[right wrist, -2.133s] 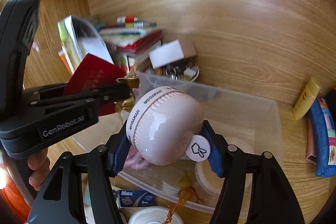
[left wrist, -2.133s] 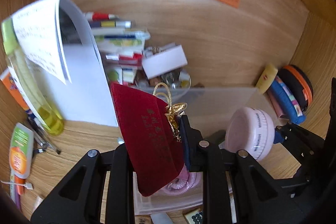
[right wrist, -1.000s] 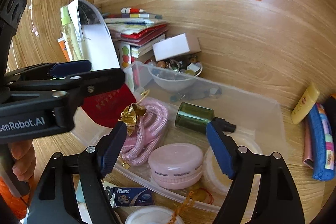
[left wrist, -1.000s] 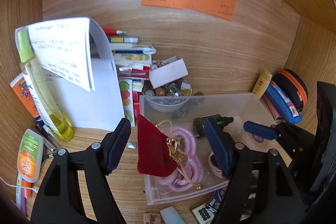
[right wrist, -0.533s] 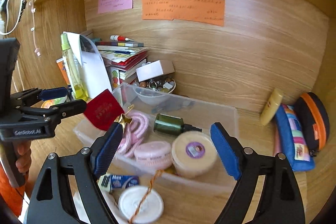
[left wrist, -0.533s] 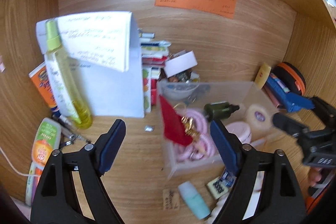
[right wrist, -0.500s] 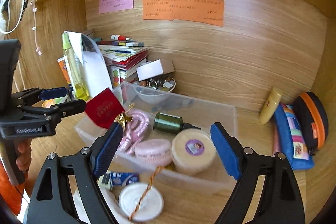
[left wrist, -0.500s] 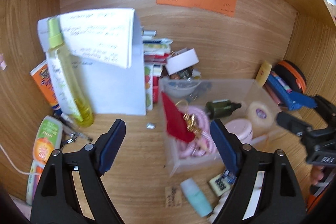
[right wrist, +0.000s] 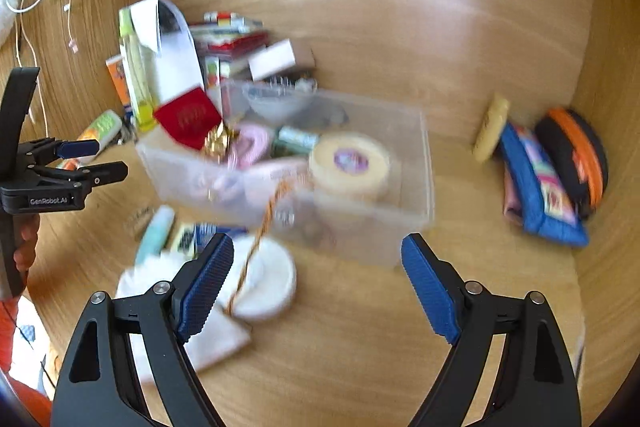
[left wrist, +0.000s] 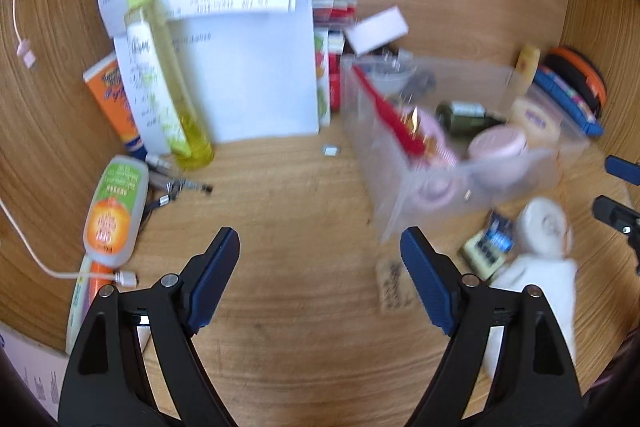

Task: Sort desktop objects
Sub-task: 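Grasp the white cloth with the right tool, then grasp the wooden eraser with the left tool while the right tool carries the white cloth toward the box, then lower the eraser into the clear box with the left tool while the right tool releases the cloth into it, then grasp the teal bottle with the left tool while the right tool grasps the white round tub, then place the teal bottle into the box with the left tool while the right tool places the white tub in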

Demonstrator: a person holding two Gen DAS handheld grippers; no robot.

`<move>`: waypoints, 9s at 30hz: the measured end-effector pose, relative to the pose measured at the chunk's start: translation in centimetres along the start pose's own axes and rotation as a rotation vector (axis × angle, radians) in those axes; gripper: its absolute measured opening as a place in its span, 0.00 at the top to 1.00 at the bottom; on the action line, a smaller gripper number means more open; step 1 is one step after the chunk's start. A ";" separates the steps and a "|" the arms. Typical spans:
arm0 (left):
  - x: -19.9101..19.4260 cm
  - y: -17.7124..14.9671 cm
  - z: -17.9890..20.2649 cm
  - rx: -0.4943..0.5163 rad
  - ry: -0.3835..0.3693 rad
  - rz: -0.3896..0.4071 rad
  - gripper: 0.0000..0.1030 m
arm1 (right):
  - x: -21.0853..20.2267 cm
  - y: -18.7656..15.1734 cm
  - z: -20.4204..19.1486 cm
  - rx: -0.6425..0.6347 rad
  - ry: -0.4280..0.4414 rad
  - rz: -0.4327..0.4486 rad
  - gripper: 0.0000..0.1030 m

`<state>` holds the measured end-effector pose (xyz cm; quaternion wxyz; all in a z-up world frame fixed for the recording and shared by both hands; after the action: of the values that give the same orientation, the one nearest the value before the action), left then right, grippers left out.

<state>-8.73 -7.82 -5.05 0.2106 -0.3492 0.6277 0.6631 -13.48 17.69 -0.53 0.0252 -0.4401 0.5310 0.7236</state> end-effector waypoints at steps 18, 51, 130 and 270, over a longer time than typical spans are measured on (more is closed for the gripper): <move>-0.7 -4.6 -1.8 -0.023 -0.007 -0.047 0.19 | 1.8 -4.7 -9.0 -0.069 0.177 -0.147 0.18; 2.4 -4.1 3.0 0.170 -0.085 -0.119 0.37 | -1.9 -1.4 -6.0 0.012 0.218 -0.035 0.43; 6.2 9.3 7.8 0.043 -0.254 -0.018 0.78 | 10.1 8.5 1.2 0.029 -0.007 0.017 0.33; -0.8 9.1 5.9 -0.026 -0.267 0.173 0.76 | 3.9 9.9 -0.8 0.046 0.148 0.115 0.38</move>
<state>-15.95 -3.09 1.59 0.2296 -0.2054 0.6134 0.7272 -20.33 11.11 4.23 -0.0456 -0.4604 0.5724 0.6769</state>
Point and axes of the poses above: each gripper's, at about its wrist camera, not at the fingertips, and x roughly the way its jaws point, z to its right, y to its top, the point moved 3 cm from there along x, roughly the way its jaws point, and after that the axes turned 1 degree about -x, right-handed, at the moved point
